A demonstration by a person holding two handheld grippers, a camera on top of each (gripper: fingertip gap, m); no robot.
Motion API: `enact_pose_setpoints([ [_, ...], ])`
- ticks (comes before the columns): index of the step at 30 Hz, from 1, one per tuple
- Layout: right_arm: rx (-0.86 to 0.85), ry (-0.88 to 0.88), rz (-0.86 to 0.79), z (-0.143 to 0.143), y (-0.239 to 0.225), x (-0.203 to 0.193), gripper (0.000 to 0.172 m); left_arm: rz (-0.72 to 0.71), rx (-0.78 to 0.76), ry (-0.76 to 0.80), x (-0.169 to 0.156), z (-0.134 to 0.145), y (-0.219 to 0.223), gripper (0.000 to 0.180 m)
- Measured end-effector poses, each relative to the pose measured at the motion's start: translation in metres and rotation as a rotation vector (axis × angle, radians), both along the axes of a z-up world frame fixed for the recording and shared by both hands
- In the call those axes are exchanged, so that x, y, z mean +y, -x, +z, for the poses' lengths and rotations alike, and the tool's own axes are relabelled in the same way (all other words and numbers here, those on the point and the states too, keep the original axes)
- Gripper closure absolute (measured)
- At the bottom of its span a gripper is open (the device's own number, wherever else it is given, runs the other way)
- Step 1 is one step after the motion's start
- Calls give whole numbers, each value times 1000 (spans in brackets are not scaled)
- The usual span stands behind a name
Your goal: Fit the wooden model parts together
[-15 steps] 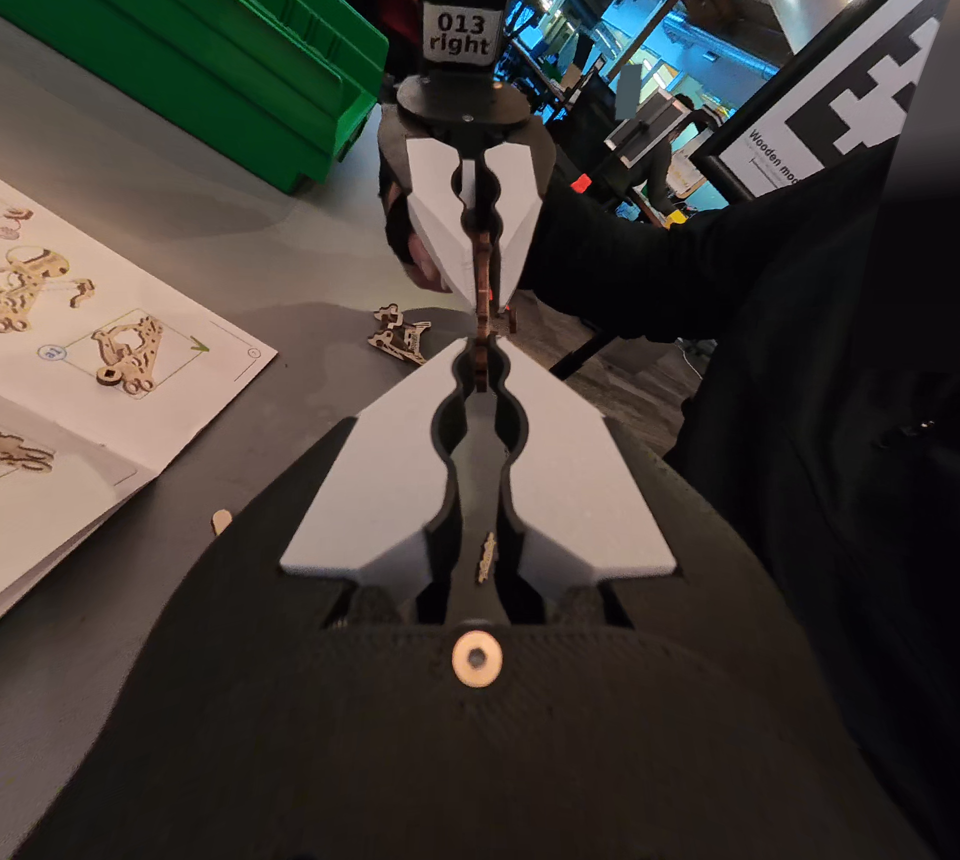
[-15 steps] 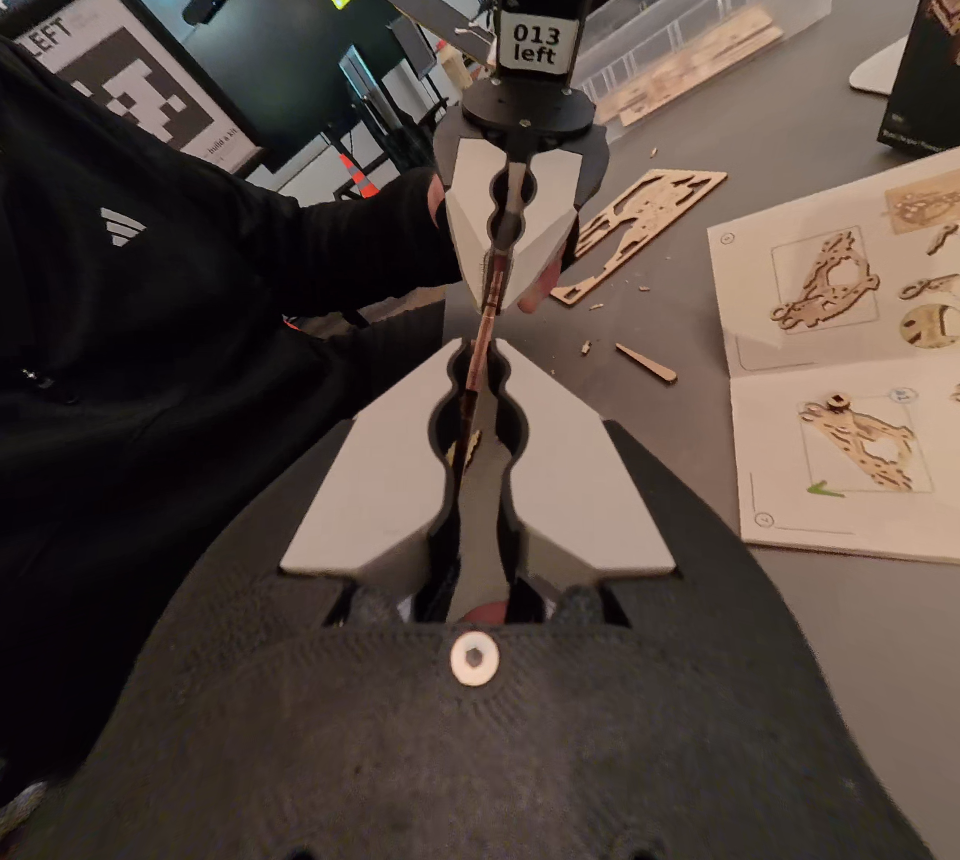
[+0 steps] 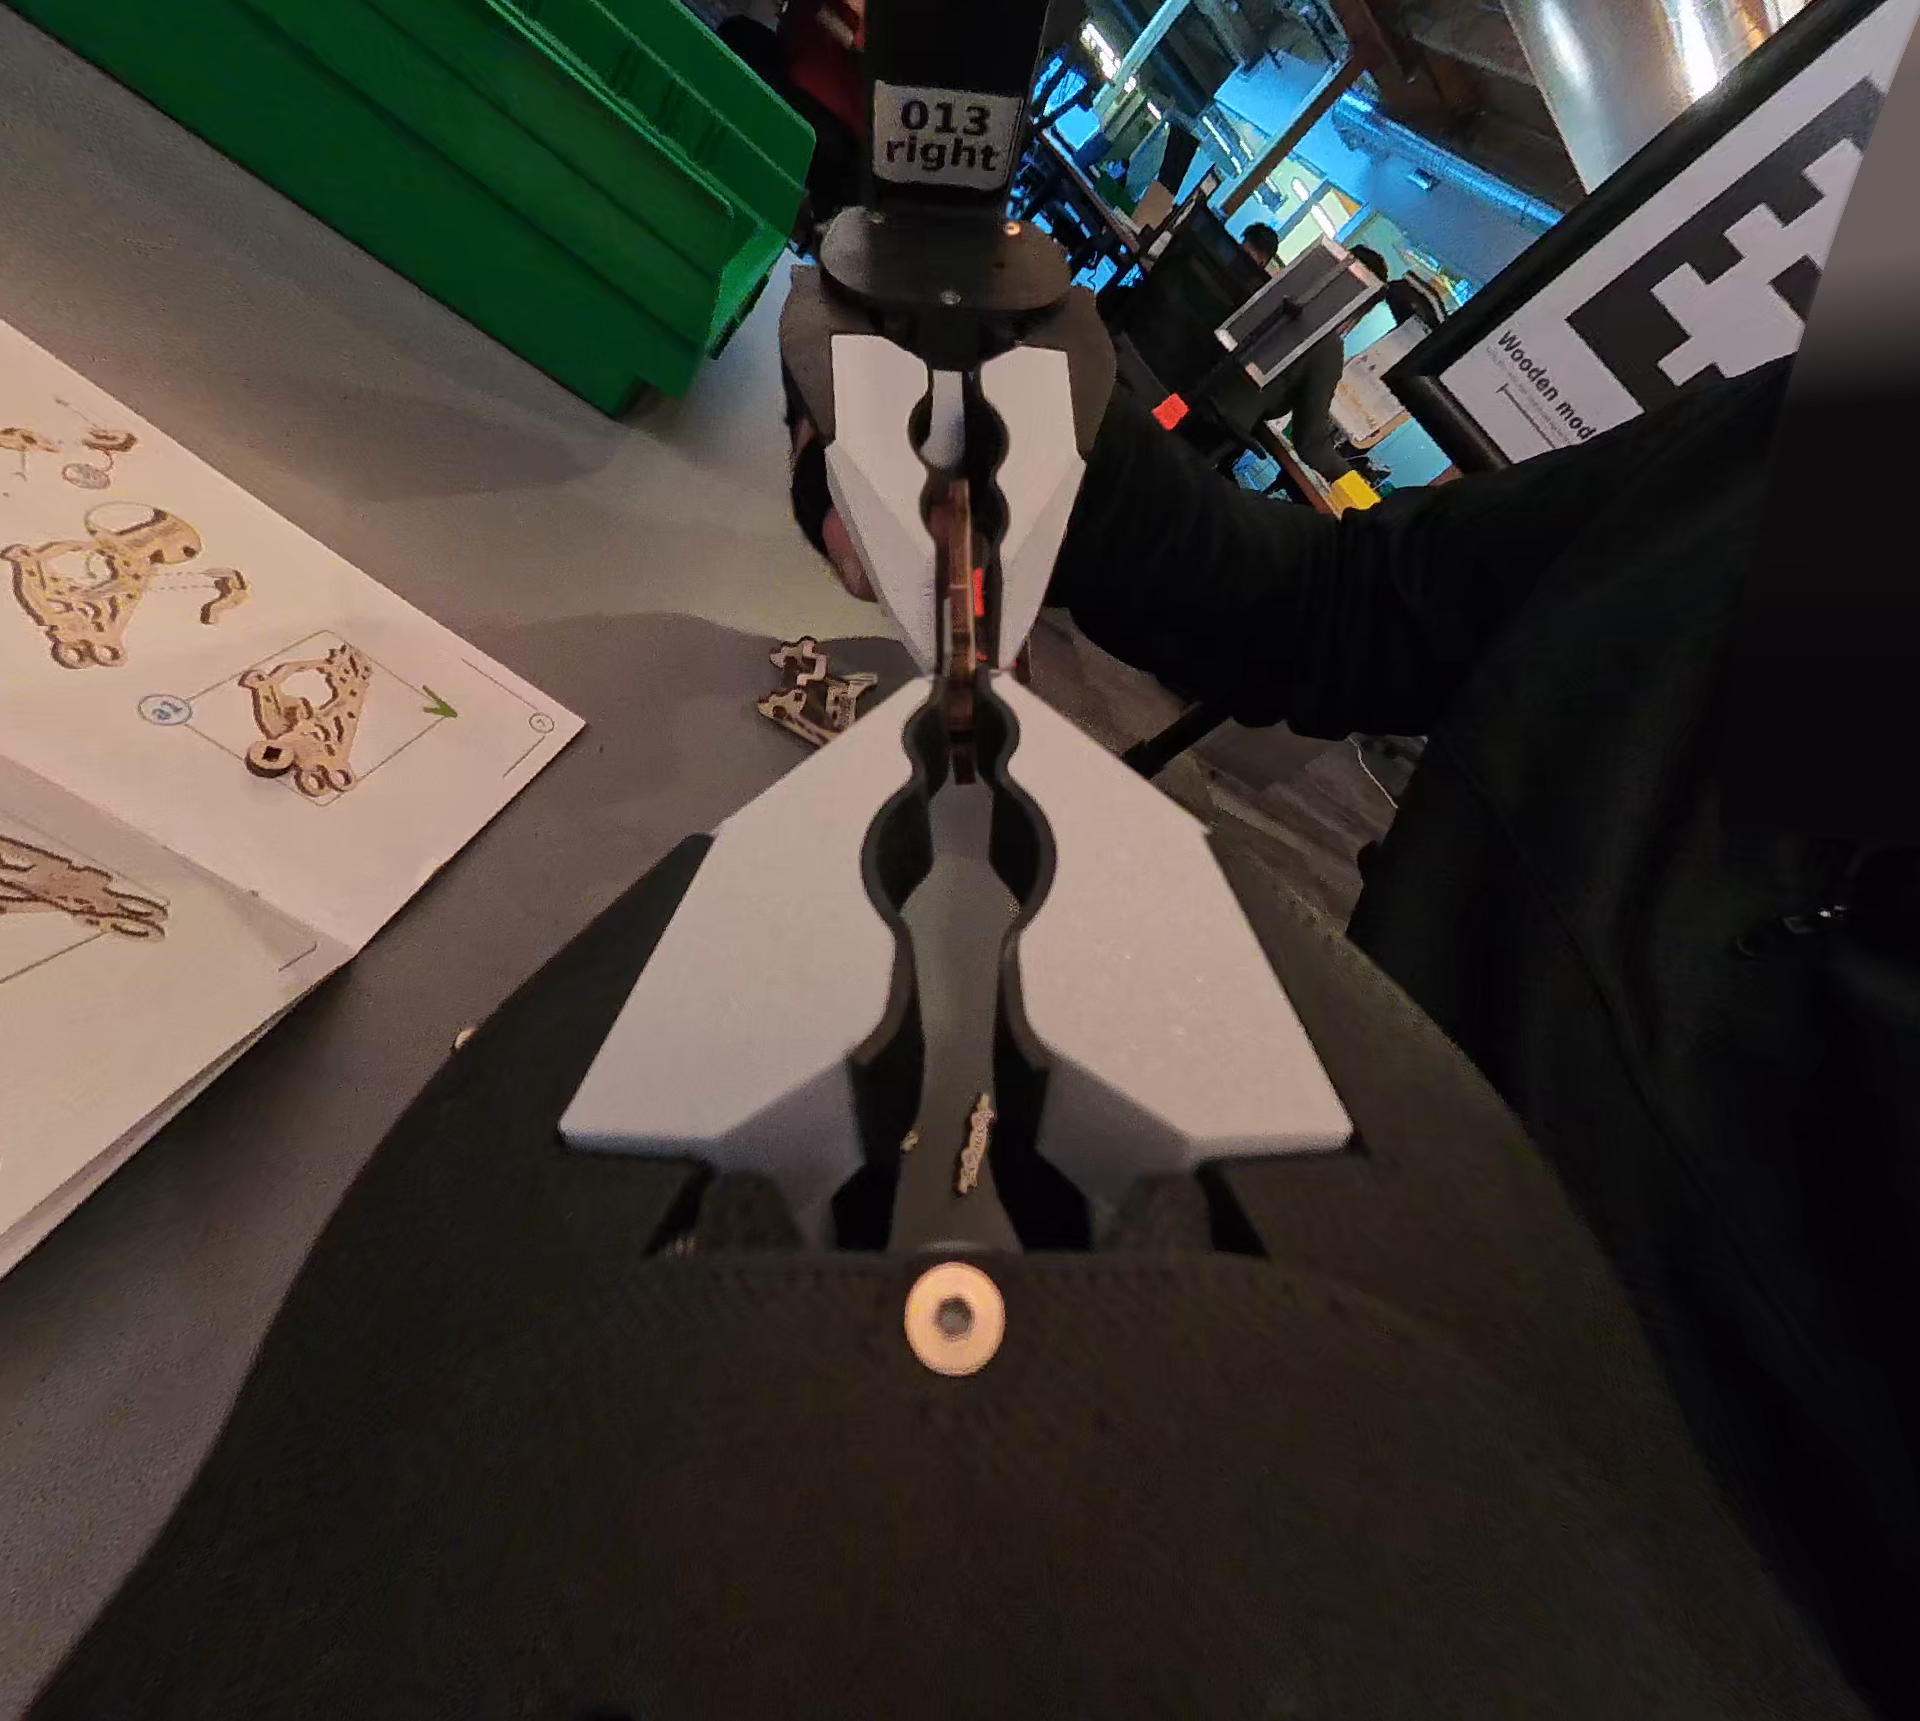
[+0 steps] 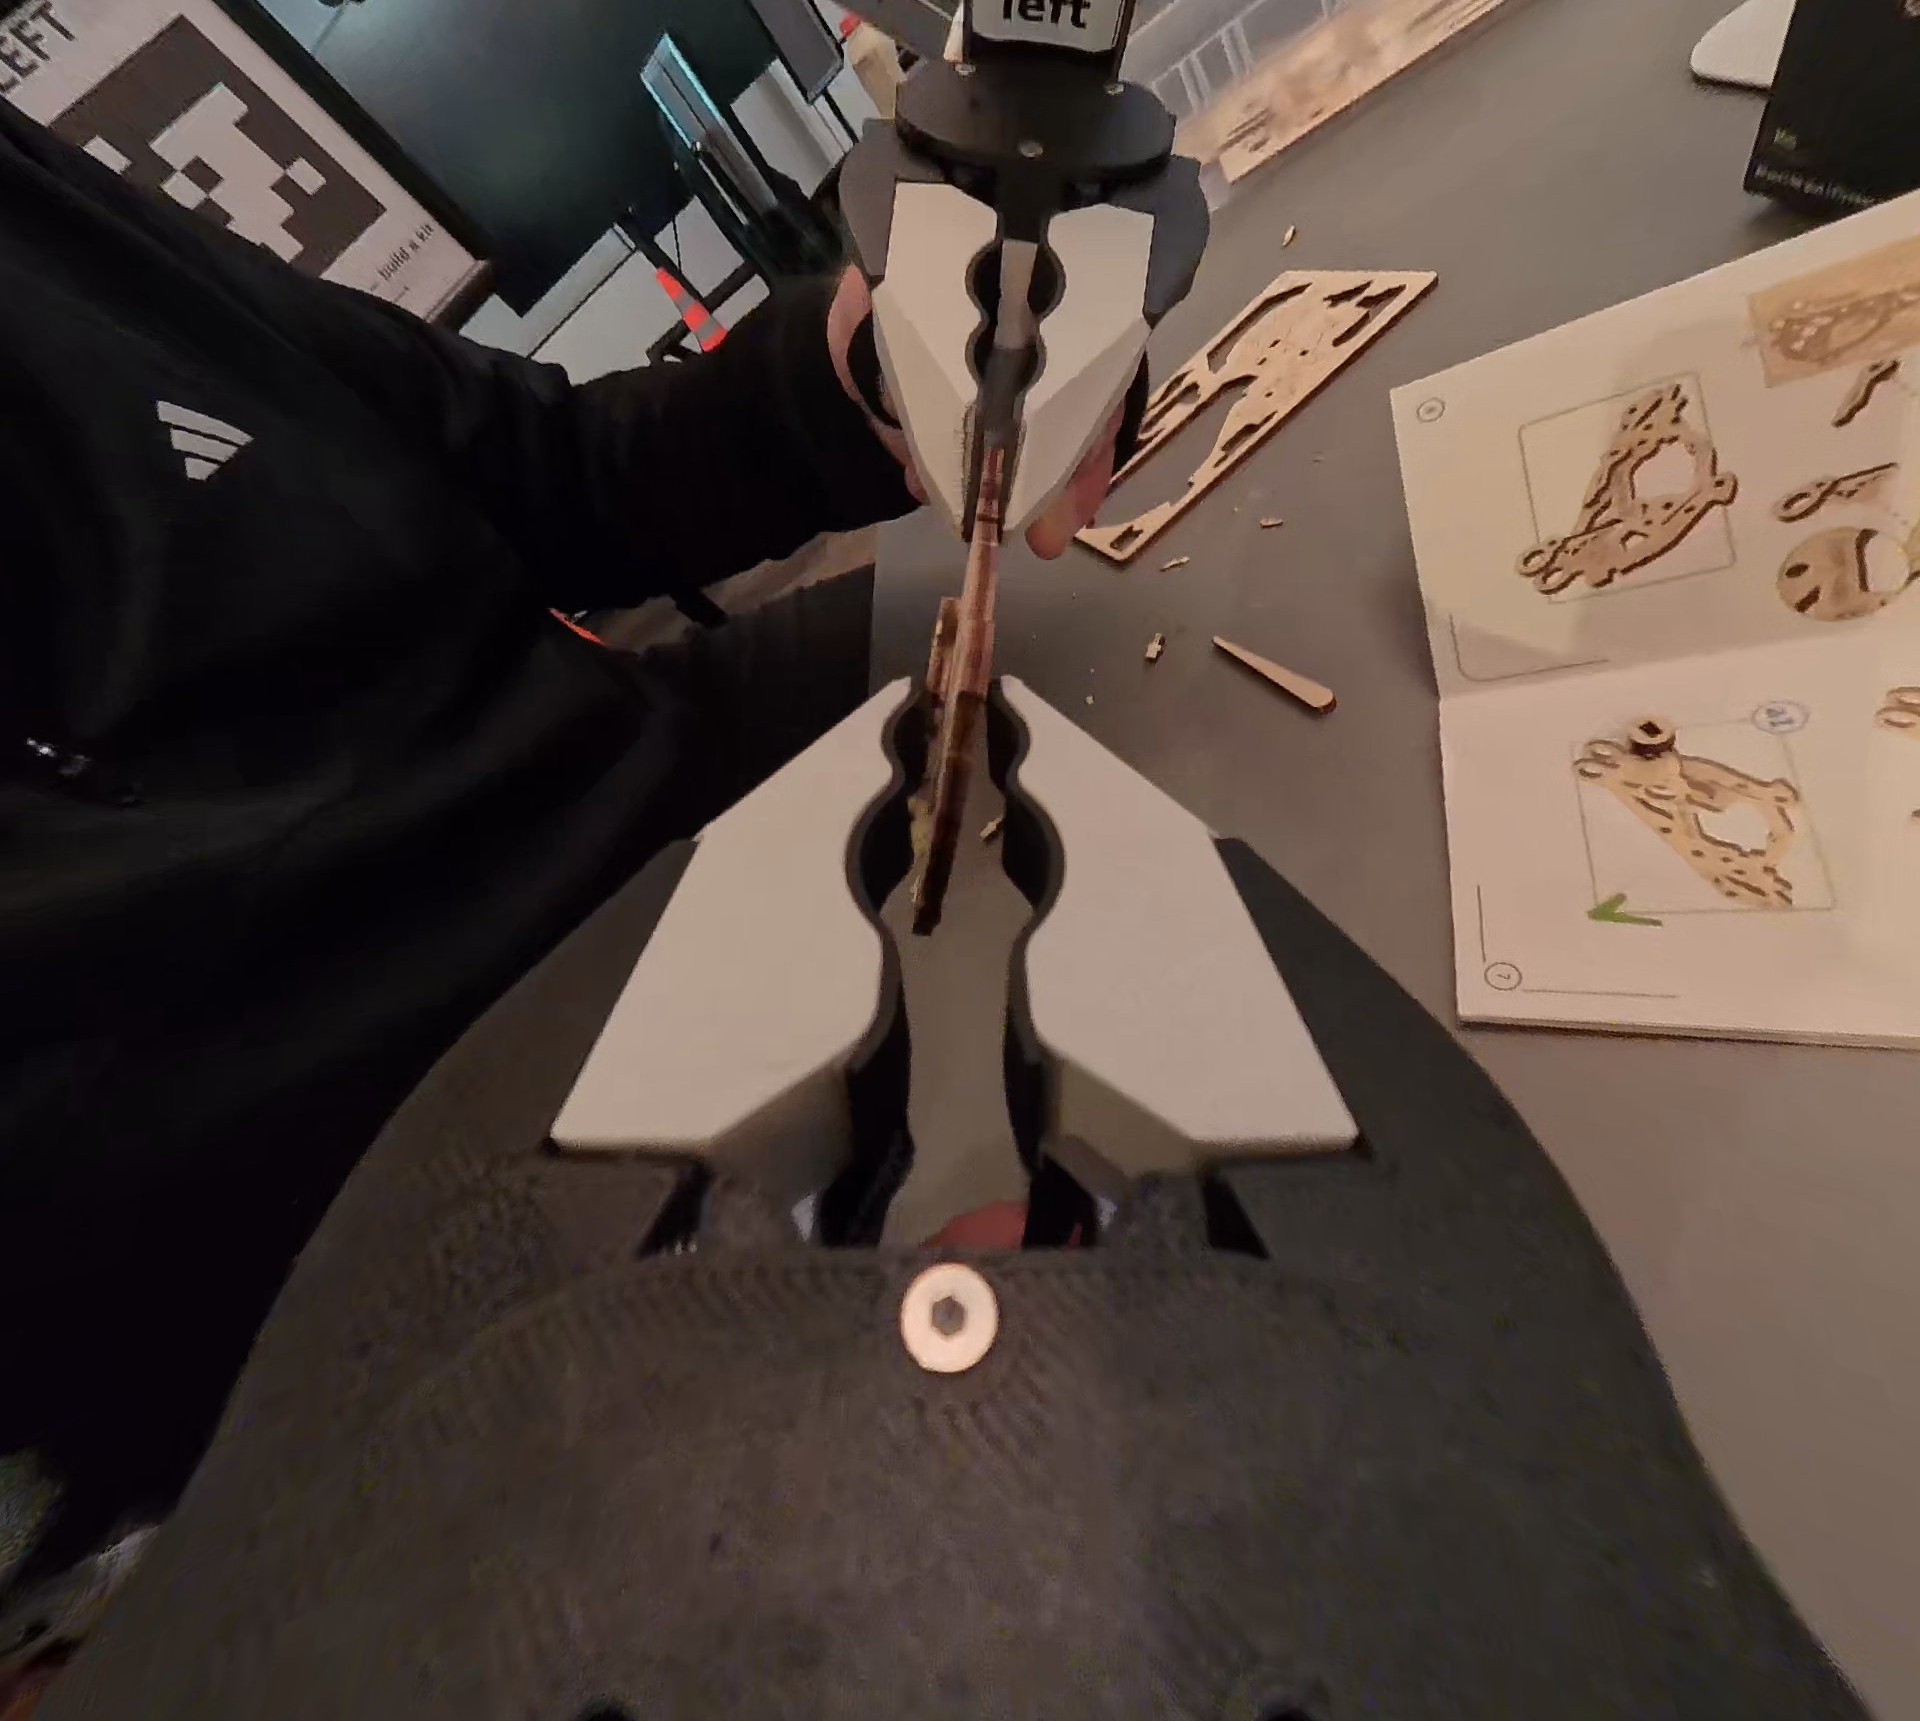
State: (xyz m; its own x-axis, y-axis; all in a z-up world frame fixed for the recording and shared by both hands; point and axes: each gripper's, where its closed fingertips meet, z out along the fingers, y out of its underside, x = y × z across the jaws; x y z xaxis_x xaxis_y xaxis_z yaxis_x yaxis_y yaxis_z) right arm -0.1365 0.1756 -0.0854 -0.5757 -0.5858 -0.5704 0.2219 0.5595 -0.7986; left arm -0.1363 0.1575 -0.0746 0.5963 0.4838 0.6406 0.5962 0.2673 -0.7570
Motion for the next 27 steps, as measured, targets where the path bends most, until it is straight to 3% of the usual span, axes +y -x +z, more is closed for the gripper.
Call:
enact_pose_setpoints([
  [18, -21, 67, -12, 12, -1, -2, 169, -22, 38, -43, 7, 4, -1, 180],
  [27, 3, -3, -56, 2, -1, -12, 171, -9, 62, 112, 10, -2, 7, 179],
])
